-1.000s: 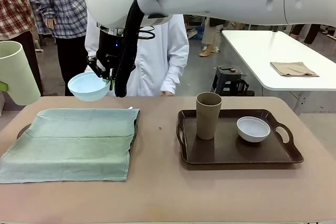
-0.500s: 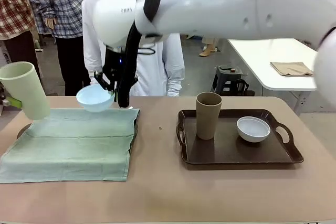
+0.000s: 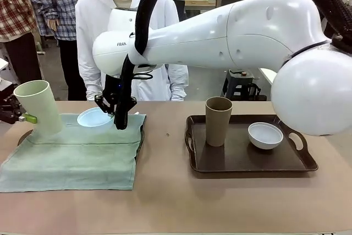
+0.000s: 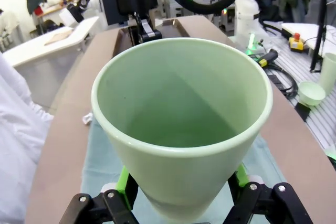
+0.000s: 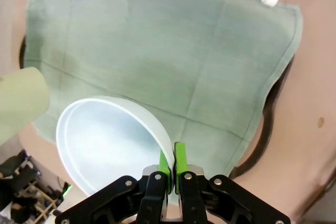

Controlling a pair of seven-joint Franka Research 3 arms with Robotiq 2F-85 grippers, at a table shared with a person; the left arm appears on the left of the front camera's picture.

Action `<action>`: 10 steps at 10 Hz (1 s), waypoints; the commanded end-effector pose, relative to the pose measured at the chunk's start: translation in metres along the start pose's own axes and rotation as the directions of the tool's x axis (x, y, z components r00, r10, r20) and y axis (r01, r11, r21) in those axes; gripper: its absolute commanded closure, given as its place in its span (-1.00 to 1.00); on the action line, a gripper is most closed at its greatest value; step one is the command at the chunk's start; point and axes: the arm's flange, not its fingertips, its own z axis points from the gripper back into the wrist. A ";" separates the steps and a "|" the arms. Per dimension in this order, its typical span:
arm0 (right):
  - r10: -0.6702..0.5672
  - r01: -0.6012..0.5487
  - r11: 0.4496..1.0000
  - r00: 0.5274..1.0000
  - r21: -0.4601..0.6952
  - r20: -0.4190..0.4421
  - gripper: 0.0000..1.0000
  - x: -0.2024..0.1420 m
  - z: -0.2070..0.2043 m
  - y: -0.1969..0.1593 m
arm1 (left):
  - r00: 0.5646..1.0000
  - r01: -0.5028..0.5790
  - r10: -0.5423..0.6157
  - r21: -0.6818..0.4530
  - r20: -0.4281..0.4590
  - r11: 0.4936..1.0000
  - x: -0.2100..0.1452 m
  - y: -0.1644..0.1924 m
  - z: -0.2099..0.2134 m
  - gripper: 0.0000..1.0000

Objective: Set up a tray with a mat and arrange the tableware.
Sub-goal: Place the Picnic Bowl and Reusable plastic cup back onto the Handle tray in front of the human's position.

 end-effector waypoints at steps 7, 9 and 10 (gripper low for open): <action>0.062 -0.062 0.998 0.997 0.001 0.039 0.90 0.008 -0.024 -0.009 | 0.997 -0.043 0.045 0.022 -0.058 0.999 -0.018 0.010 -0.016 -0.68; 0.079 -0.079 0.997 0.996 -0.006 0.049 0.90 0.010 -0.035 -0.012 | 0.998 -0.032 0.033 0.027 -0.061 0.999 -0.024 0.013 -0.024 -0.68; 0.080 -0.080 0.997 0.995 -0.004 0.052 0.90 0.012 -0.041 -0.014 | 0.998 -0.019 0.020 0.029 -0.058 0.999 -0.028 0.016 -0.027 -0.68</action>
